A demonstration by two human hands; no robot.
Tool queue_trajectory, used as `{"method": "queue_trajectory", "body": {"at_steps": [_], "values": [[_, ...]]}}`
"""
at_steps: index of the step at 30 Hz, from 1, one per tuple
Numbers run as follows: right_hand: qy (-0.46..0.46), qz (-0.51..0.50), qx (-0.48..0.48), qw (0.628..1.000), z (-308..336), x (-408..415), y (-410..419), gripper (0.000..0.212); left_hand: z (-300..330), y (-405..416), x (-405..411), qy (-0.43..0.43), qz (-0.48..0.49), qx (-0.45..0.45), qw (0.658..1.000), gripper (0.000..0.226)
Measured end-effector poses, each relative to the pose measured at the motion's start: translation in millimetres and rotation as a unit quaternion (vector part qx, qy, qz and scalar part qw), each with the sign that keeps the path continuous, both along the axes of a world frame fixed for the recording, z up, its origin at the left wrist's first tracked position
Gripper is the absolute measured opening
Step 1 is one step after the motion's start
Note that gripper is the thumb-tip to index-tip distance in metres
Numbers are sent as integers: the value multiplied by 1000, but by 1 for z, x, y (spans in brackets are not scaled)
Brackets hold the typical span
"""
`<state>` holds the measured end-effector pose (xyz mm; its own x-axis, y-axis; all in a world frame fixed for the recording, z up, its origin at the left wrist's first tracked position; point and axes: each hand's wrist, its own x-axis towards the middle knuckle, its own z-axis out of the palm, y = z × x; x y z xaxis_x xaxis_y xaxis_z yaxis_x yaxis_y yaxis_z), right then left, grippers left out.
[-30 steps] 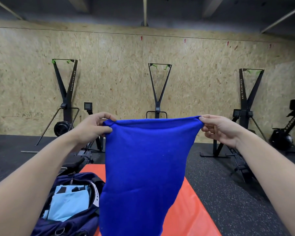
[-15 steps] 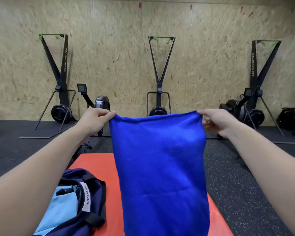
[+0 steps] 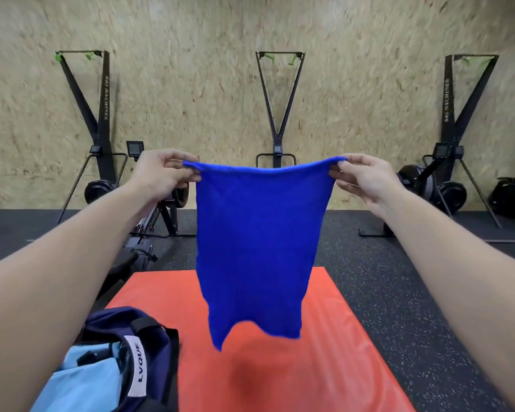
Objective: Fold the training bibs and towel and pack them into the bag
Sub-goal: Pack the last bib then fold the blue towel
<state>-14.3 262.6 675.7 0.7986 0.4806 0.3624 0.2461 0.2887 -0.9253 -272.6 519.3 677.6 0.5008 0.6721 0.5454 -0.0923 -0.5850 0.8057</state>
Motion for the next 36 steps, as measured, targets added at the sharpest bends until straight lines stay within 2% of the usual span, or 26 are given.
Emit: {"method": "queue_trajectory", "body": {"at_steps": [3,7,10,12,19,22,29,36], "values": [[3,-6,-3,1000,-5,-8,-13,16,-5,-9,-9,-10,-4,-6,1000,14],[10,8,-17,1000,-37,-28,-35,7,-34,-32,-25,14,-12,-19,1000,29],[18,-5,-38,999,-72,-41,-56,6,-67,-48,-43,45,21,0,999,30],[10,-15,-66,998,-99,-52,-71,7,-92,-59,-56,54,38,3,998,28],[-59,-20,-124,990,-190,-97,-123,9,-182,-101,-95,72,-8,-30,997,11],[-57,-12,-143,988,-226,-108,-142,12,-226,-112,-110,84,-11,-59,995,18],[-58,32,-178,982,-283,-129,-169,23,-298,-128,-140,132,-25,-52,990,41],[-16,24,-191,981,-309,-118,-153,24,-319,-124,-135,125,-24,-87,988,35]]}}
